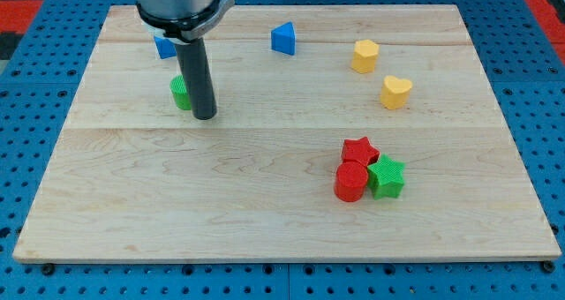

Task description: Push the green circle to the left of the red star

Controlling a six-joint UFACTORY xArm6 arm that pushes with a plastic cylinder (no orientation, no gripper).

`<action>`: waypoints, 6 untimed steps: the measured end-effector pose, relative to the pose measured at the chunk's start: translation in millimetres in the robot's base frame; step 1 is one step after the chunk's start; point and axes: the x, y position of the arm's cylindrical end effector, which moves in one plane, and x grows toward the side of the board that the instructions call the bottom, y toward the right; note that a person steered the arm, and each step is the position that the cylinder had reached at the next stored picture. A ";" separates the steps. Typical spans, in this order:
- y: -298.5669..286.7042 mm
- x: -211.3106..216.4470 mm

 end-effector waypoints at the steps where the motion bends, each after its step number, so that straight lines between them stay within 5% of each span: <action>1: -77.4 -24.9; 2: -48.1 -52.2; 4: 64.4 -18.7; 6: 96.5 26.4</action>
